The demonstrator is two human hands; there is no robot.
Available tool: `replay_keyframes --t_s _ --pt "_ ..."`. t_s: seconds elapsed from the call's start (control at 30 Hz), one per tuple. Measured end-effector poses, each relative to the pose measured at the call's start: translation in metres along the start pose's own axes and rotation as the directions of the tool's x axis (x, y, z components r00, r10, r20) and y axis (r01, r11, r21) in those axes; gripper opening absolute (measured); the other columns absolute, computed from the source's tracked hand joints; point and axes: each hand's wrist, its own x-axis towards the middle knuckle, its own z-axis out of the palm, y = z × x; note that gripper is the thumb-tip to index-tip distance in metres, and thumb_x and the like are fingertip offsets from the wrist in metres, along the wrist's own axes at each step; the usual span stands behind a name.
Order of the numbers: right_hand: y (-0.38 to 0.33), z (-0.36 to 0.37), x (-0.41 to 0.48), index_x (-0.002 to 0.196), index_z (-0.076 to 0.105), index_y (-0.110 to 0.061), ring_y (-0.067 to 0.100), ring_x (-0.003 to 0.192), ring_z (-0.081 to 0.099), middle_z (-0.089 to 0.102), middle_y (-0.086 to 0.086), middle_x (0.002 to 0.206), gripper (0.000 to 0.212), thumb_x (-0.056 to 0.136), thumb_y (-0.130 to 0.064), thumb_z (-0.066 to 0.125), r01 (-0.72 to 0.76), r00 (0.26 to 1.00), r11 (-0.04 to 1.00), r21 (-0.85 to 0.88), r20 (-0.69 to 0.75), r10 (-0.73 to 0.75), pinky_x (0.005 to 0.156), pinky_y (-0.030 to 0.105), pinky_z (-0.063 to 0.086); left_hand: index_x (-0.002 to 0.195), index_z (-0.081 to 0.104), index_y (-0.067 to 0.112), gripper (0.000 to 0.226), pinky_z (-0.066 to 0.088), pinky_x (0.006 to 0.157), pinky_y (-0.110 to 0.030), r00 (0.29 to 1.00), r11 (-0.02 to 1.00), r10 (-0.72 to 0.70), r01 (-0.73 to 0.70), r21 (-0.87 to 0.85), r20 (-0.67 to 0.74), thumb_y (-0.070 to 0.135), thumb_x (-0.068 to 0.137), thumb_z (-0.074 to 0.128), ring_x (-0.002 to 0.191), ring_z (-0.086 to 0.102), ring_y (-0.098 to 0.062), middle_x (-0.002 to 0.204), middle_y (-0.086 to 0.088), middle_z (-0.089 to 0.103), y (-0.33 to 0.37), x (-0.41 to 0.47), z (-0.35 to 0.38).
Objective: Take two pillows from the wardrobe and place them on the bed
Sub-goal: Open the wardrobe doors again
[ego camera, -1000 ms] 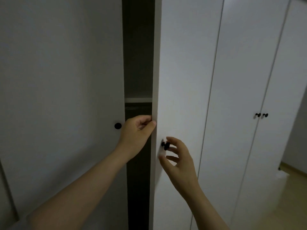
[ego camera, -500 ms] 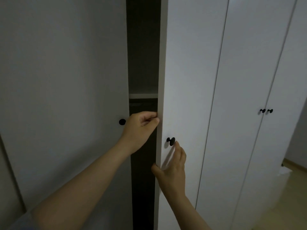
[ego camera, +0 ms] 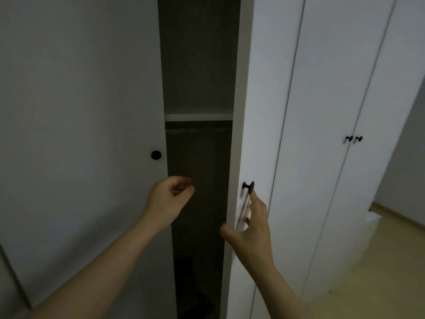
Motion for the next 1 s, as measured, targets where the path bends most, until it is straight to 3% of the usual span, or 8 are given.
replay_keyframes --t_s 0.2,0.37,0.5,0.63,0.73,0.87,0.93,1.0 --pt "0.017 -0.047 -0.015 0.132 0.026 -0.049 0.001 0.120 0.037 0.034 -0.033 0.130 0.086 0.071 -0.021 0.078 -0.025 1.000 0.994 0.107 0.018 0.023 0.101 0.029 0.039 0.099 0.061 0.031 0.016 0.043 0.072 -0.014 0.994 0.999 -0.048 0.047 0.016 0.102 0.024 0.085 0.063 0.091 0.059 0.000 0.095 0.016 0.063 -0.011 -0.012 0.034" --pt "0.035 -0.094 -0.025 0.132 0.040 -0.040 0.016 0.119 0.054 0.052 -0.012 0.133 0.070 0.075 -0.016 0.073 -0.055 0.998 0.990 0.131 0.016 0.054 0.089 0.042 0.055 0.099 0.061 0.032 0.017 0.042 0.070 -0.011 0.983 1.000 -0.007 0.006 0.007 0.182 0.025 0.084 0.064 0.088 0.059 0.000 0.093 0.017 0.063 -0.003 -0.017 0.067" --pt "0.043 -0.134 -0.033 0.118 0.057 -0.025 0.012 0.078 0.067 0.069 -0.009 0.103 0.045 0.079 -0.004 0.064 -0.030 0.996 0.991 0.130 -0.080 0.040 0.063 0.020 0.056 0.098 0.064 0.029 0.016 0.044 0.072 -0.012 0.972 1.000 0.021 -0.017 -0.021 0.234 0.024 0.083 0.065 0.089 0.061 -0.002 0.094 0.013 0.066 0.004 -0.022 0.094" --pt "0.060 -0.173 -0.033 0.080 0.066 -0.010 0.008 0.048 0.042 0.056 -0.010 0.054 0.010 0.078 -0.001 0.062 -0.051 0.974 0.998 0.043 -0.218 0.059 0.047 0.012 0.036 0.100 0.066 0.024 0.017 0.048 0.076 -0.019 0.963 0.999 0.037 -0.026 -0.046 0.267 0.022 0.083 0.065 0.089 0.063 -0.005 0.093 0.010 0.068 0.014 -0.028 0.120" --pt "0.077 -0.200 -0.029 0.061 0.048 0.004 0.009 0.051 0.033 0.038 0.001 0.052 0.027 0.079 -0.007 0.065 -0.095 0.951 0.995 0.017 -0.295 0.096 0.049 0.022 0.025 0.099 0.066 0.022 0.016 0.049 0.077 -0.019 0.950 0.997 0.047 -0.029 -0.065 0.307 0.020 0.083 0.065 0.088 0.063 -0.006 0.092 0.009 0.068 0.021 -0.032 0.139" --pt "0.095 -0.226 -0.021 0.058 0.037 0.001 0.009 0.052 0.027 0.032 0.003 0.053 0.040 0.082 -0.015 0.066 -0.146 0.907 0.989 -0.018 -0.403 0.127 0.049 0.024 0.019 0.097 0.069 0.021 0.015 0.050 0.076 -0.020 0.946 0.996 0.066 -0.043 -0.081 0.316 0.018 0.082 0.067 0.086 0.065 -0.008 0.088 0.007 0.070 0.029 -0.035 0.162" --pt "0.104 -0.232 -0.018 0.060 0.041 0.001 0.008 0.053 0.029 0.035 0.008 0.052 0.040 0.083 -0.021 0.065 -0.159 0.882 0.987 -0.032 -0.453 0.127 0.051 0.026 0.021 0.095 0.069 0.020 0.014 0.050 0.073 -0.016 0.946 0.995 0.069 -0.044 -0.085 0.318 0.017 0.082 0.067 0.084 0.066 -0.009 0.086 0.007 0.070 0.032 -0.036 0.170" --pt "0.108 -0.234 -0.017 0.068 0.054 0.001 0.010 0.052 0.039 0.055 0.016 0.057 0.030 0.085 -0.023 0.063 -0.186 0.855 0.981 -0.053 -0.501 0.134 0.051 0.025 0.026 0.096 0.069 0.018 0.014 0.049 0.073 -0.017 0.942 0.995 0.069 -0.042 -0.088 0.329 0.016 0.082 0.067 0.084 0.066 -0.011 0.086 0.005 0.070 0.035 -0.036 0.176"
